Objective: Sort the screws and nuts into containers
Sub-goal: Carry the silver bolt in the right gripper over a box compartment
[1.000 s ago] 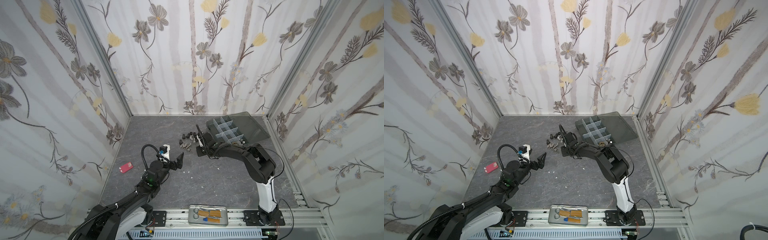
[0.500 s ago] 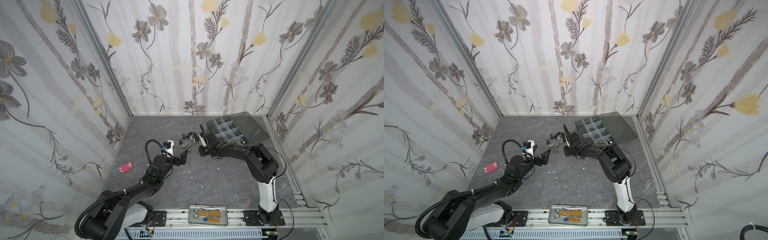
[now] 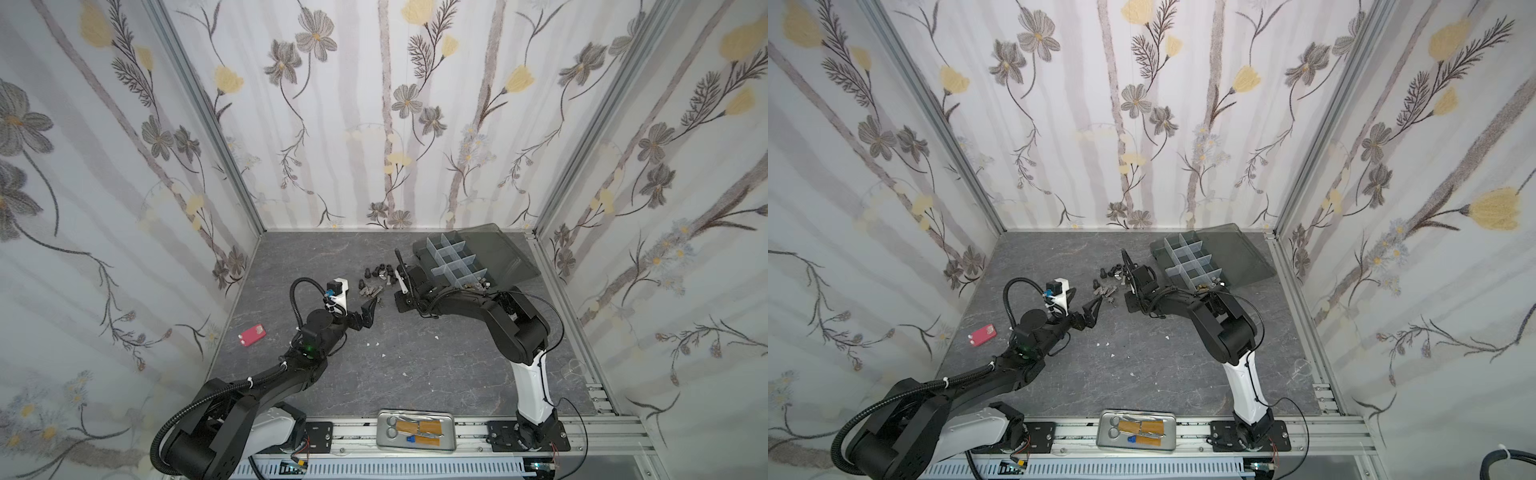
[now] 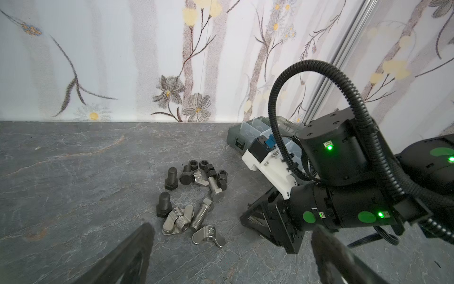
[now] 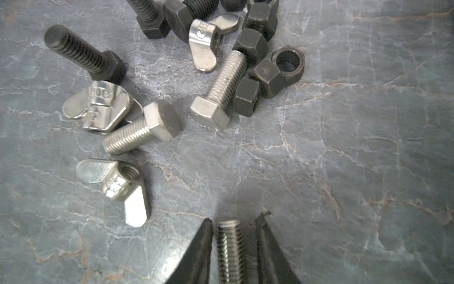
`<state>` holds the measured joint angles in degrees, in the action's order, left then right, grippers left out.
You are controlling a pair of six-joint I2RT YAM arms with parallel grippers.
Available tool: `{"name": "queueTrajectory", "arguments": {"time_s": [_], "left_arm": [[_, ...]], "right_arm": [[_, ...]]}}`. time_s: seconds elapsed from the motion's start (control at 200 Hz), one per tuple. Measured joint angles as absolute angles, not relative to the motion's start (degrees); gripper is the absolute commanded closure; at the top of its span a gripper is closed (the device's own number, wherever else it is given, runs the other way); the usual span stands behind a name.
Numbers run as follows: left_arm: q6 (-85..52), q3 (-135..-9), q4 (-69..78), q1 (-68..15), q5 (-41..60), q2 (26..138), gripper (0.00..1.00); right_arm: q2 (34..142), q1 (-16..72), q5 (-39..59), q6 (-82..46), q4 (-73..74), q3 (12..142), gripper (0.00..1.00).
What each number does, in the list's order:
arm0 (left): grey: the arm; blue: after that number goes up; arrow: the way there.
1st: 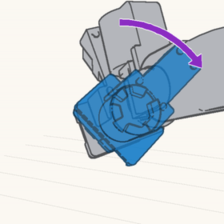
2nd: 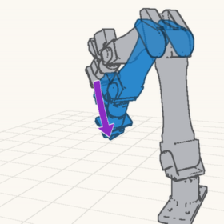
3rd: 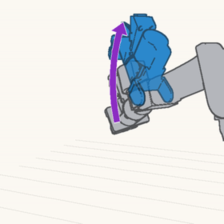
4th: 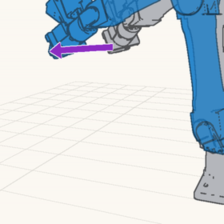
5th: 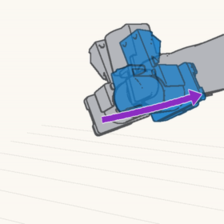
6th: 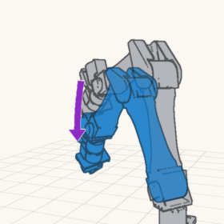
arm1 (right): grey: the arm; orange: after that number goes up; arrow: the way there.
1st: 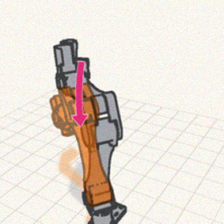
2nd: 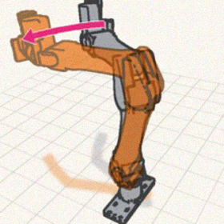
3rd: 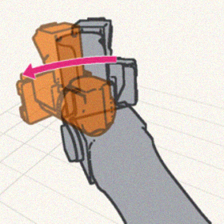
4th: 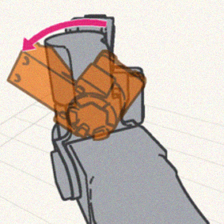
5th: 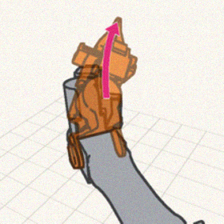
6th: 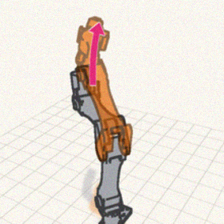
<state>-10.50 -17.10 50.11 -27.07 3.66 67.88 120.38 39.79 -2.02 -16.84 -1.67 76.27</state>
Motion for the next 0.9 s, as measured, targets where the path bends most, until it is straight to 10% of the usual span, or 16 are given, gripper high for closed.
{"name": "queueTrajectory", "arguments": {"time_s": [0.899], "left_arm": [[-8.01,-26.15,48.16,-30.63,12.99,73.56,0.0]], "right_arm": [[106.56,23.73,6.11,-19.75,-1.96,73.3,0.95]]}}
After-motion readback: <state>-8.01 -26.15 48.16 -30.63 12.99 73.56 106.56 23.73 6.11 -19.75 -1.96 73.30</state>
